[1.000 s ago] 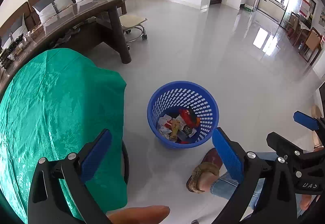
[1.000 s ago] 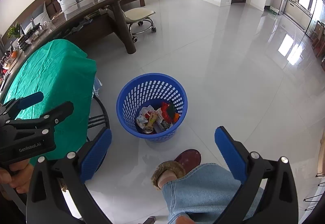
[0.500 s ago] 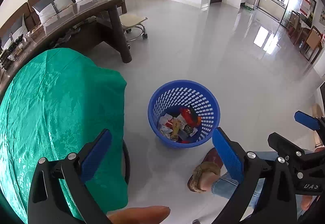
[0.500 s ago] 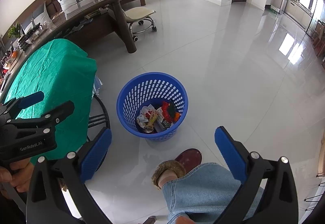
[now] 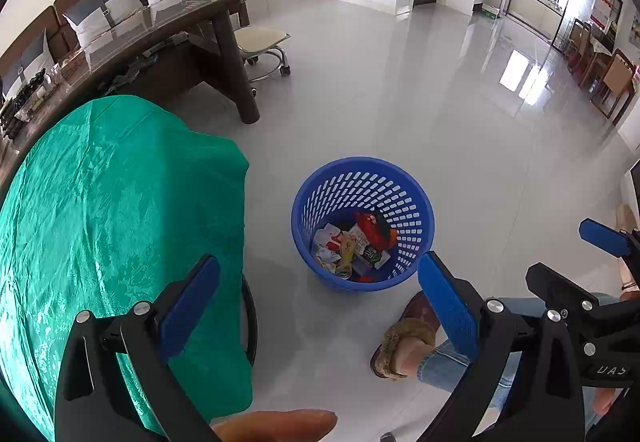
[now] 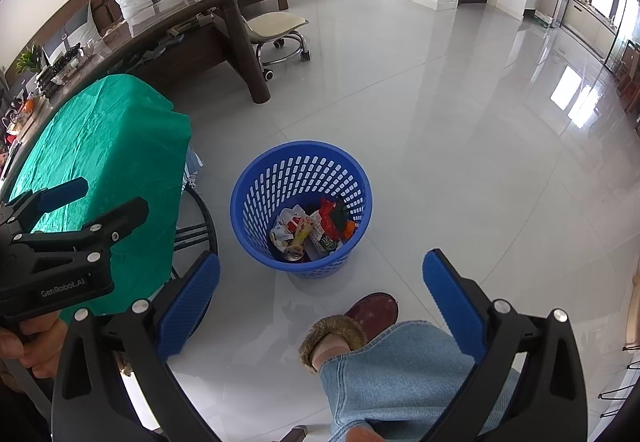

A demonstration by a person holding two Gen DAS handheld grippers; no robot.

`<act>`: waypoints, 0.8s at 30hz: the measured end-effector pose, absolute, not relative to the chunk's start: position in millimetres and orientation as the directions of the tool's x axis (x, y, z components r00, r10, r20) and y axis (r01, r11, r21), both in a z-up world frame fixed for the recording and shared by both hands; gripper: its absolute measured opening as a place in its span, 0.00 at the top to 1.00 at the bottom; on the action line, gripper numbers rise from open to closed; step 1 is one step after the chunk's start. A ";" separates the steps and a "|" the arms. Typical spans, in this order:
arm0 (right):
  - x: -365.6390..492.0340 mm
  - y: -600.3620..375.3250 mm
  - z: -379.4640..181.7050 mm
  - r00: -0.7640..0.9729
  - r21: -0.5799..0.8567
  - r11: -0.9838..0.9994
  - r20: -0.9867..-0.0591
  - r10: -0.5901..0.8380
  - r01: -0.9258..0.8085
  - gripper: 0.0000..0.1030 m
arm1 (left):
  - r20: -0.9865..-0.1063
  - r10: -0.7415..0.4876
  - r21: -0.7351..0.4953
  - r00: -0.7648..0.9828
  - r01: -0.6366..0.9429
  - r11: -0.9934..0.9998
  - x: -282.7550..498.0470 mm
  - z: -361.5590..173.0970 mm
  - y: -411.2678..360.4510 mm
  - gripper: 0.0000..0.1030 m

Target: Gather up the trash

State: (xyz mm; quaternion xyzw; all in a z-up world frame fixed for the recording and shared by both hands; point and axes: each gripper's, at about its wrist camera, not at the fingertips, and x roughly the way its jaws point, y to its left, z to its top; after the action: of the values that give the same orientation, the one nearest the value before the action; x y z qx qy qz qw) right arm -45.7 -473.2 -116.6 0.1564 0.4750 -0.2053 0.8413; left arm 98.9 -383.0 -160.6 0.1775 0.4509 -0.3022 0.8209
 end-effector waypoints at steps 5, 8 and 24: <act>-45.0 -474.2 -116.4 0.464 0.069 0.867 -0.864 -0.195 0.493 0.05 | -0.848 -0.336 0.019 0.409 0.658 0.753 98.9 -161.0 -383.3 0.05; -44.9 -474.6 -116.2 0.463 0.070 0.868 -0.865 -0.193 0.492 0.05 | -0.849 -0.336 0.020 0.408 0.660 0.751 99.4 -162.1 -383.5 0.05; -46.0 -477.6 -118.0 0.459 0.070 0.866 -0.867 -0.193 0.496 0.05 | -0.849 -0.334 0.037 0.409 0.677 0.735 94.1 -165.0 -389.6 0.05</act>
State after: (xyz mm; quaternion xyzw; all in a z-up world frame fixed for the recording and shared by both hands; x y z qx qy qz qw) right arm -46.0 -477.6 -118.0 0.1583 0.4779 -0.2050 0.8394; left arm 94.1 -389.6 -165.0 0.1918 0.4469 -0.3095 0.8172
